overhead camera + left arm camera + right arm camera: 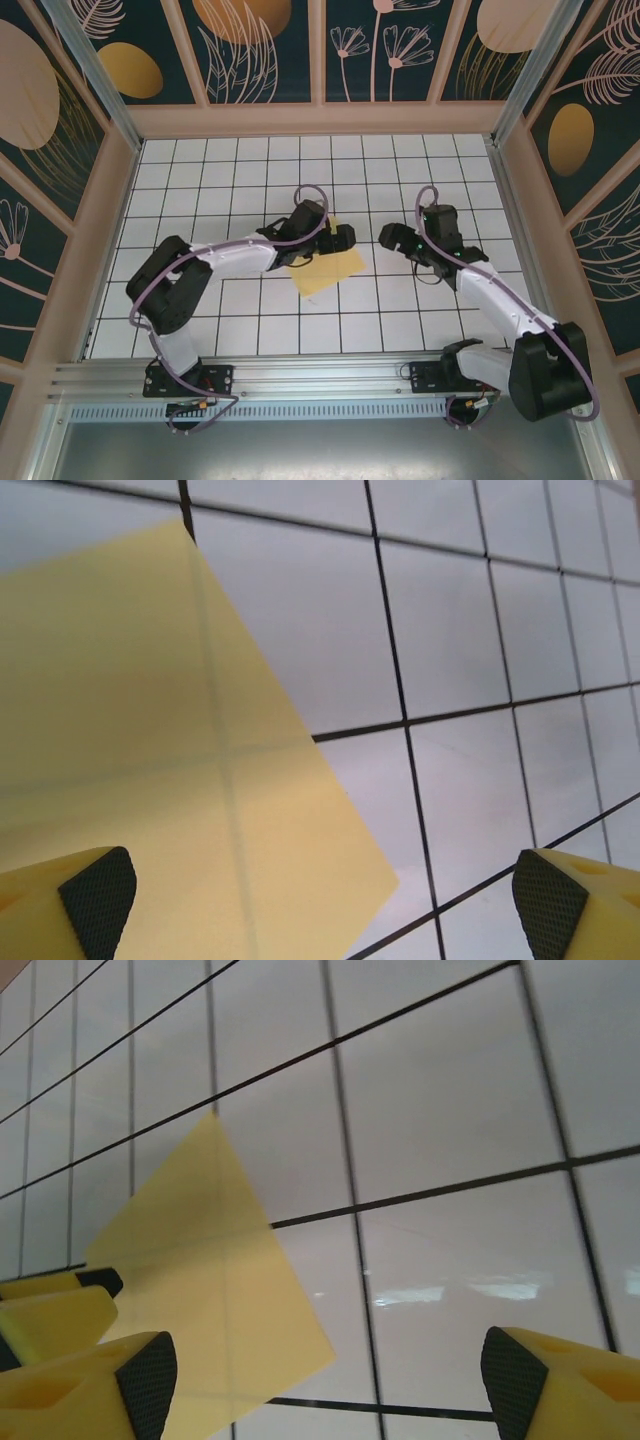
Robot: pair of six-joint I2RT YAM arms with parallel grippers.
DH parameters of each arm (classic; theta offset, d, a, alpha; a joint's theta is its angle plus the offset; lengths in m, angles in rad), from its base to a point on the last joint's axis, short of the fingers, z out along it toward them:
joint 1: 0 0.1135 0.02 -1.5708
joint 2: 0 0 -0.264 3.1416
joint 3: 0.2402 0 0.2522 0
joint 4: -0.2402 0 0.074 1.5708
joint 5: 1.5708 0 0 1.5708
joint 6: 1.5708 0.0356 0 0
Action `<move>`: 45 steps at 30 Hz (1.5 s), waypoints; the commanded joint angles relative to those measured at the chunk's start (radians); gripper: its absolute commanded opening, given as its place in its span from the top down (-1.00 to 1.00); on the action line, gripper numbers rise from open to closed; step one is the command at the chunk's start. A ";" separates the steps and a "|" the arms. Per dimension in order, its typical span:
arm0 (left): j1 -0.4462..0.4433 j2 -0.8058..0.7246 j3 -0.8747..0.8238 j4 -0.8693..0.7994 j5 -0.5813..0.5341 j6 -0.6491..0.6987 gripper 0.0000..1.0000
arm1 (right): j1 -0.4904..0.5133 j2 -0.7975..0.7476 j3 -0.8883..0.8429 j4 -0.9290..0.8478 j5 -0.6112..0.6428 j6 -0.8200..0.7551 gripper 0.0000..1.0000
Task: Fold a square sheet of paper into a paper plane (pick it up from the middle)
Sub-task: Rotate the paper at the center of the table.
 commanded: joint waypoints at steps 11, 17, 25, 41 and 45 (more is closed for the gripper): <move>0.110 -0.388 -0.263 -0.087 -0.408 0.129 -0.97 | 0.235 0.612 0.419 -0.010 -0.112 -0.013 -0.27; 0.127 -0.475 -0.345 -0.040 -0.472 0.127 -0.97 | 0.245 0.660 0.391 -0.003 -0.094 0.033 -0.25; 0.128 -0.540 -0.384 0.001 -0.512 0.157 -0.97 | 0.280 0.541 0.192 0.031 -0.018 0.192 -0.19; 0.207 -0.624 -0.488 0.011 -0.443 0.084 -0.97 | 0.457 0.605 0.582 -0.466 0.303 0.099 -0.44; 0.260 -0.623 -0.521 -0.012 -0.383 0.024 -0.97 | 0.468 0.685 0.652 -0.473 0.234 0.086 -0.48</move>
